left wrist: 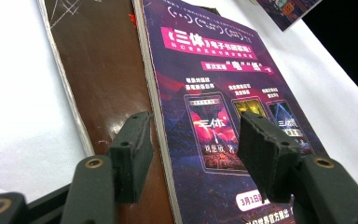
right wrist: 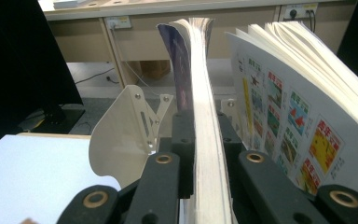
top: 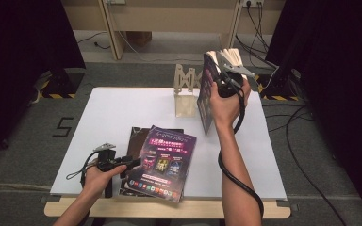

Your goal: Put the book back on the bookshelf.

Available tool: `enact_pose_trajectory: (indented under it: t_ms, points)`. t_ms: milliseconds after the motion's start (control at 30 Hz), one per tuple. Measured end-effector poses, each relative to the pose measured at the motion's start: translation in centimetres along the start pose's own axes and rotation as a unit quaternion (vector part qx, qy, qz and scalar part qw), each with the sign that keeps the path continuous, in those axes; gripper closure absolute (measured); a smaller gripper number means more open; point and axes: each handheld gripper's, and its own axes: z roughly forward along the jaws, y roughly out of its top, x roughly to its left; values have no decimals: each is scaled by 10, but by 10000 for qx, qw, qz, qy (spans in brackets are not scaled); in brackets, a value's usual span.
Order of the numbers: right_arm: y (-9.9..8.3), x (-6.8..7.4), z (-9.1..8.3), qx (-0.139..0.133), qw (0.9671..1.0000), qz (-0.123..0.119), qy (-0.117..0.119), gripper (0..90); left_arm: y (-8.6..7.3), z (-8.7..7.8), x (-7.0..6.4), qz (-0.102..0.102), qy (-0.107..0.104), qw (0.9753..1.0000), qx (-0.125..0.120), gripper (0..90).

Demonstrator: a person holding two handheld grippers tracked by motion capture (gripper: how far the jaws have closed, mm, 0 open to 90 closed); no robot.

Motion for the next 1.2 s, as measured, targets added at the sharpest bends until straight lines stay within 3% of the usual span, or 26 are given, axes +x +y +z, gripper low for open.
enact_pose_trajectory:
  t_ms: [1200]
  points:
    - [13, 1, 26, -117, 9998, -15, -159, 829, 0, 1, 1, 11, 5, 10000, 25, 438]
